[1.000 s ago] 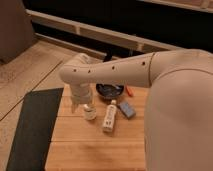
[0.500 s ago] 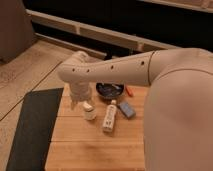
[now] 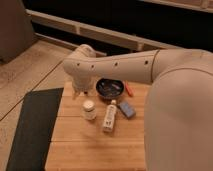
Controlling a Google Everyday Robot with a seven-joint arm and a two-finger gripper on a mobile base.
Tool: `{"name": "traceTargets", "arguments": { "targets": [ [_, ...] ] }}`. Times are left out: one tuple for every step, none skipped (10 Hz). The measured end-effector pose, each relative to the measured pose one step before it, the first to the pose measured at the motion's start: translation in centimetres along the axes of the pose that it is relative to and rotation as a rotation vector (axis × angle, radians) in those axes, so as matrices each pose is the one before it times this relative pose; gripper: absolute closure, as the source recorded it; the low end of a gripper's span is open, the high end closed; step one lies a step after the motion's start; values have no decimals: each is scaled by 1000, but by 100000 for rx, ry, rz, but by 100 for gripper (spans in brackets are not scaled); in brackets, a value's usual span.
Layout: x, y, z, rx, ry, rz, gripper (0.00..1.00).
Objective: Place the ceramic cup over the eraser
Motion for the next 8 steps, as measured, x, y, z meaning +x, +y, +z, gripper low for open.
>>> {"name": "traceTargets", "arguments": {
  "targets": [
    [-6,177,-1,-123,48,-212,35],
    [57,52,32,-3,132,-109,35],
    [45,-183,160,-482,-82,1093,35],
    [-141,-552,311,-338,-519,1996,35],
    [-627,-1171,281,230,-1928,2006,35],
    [-843,-1208,178,808,-2527,588,35],
    [-492,-595,150,798,-1412,-1340,35],
    [-411,-321,180,598,-1098,-1539,35]
  ]
}}
